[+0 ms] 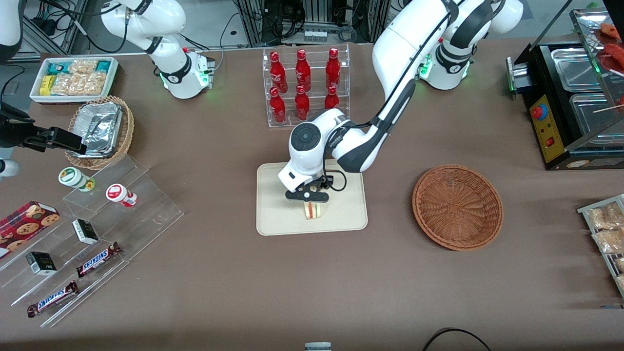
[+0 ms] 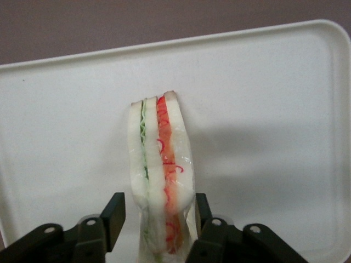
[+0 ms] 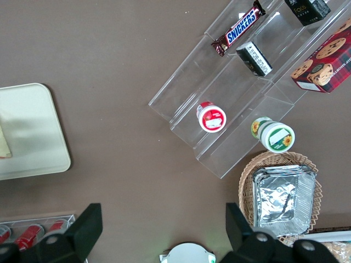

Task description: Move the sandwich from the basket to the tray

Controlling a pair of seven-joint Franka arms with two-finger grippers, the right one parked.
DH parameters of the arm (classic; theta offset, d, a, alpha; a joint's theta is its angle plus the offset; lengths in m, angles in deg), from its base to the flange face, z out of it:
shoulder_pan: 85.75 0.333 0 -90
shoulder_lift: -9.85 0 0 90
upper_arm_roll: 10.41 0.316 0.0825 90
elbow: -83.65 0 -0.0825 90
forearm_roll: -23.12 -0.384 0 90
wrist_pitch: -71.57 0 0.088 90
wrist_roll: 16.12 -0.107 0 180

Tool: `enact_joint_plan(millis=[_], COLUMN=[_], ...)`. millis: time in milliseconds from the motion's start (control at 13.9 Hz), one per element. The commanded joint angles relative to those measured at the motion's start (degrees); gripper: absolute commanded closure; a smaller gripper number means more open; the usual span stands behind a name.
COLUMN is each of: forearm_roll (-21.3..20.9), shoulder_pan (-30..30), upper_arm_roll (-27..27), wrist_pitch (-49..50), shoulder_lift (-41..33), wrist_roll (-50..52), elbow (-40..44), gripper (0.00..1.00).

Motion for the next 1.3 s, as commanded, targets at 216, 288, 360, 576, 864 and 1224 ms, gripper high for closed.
enact_joint_plan(millis=[216, 288, 360, 576, 864, 1224], forearm_roll=[-0.30, -0.31, -0.31, -0.31, 2.15, 4.97], shoulder_pan=[1.80, 2.50, 3.99, 8.38, 16.29, 26.23], upper_arm_roll=[2.25, 2.33, 2.33, 2.25, 2.25, 2.25], wrist_pitch=[8.74, 12.33, 15.50, 20.61, 23.79, 24.49], shoulder_lift=[-11.49, -13.77, -16.14, -22.39, -32.58, -42.00], wrist_roll=[5.69, 5.43, 5.00, 0.01, -11.67, -27.51], elbow=[-0.41, -0.85, -1.20, -3.21, -10.67, -18.95], gripper=[0.00, 0.00, 0.00, 0.00, 0.00, 0.00])
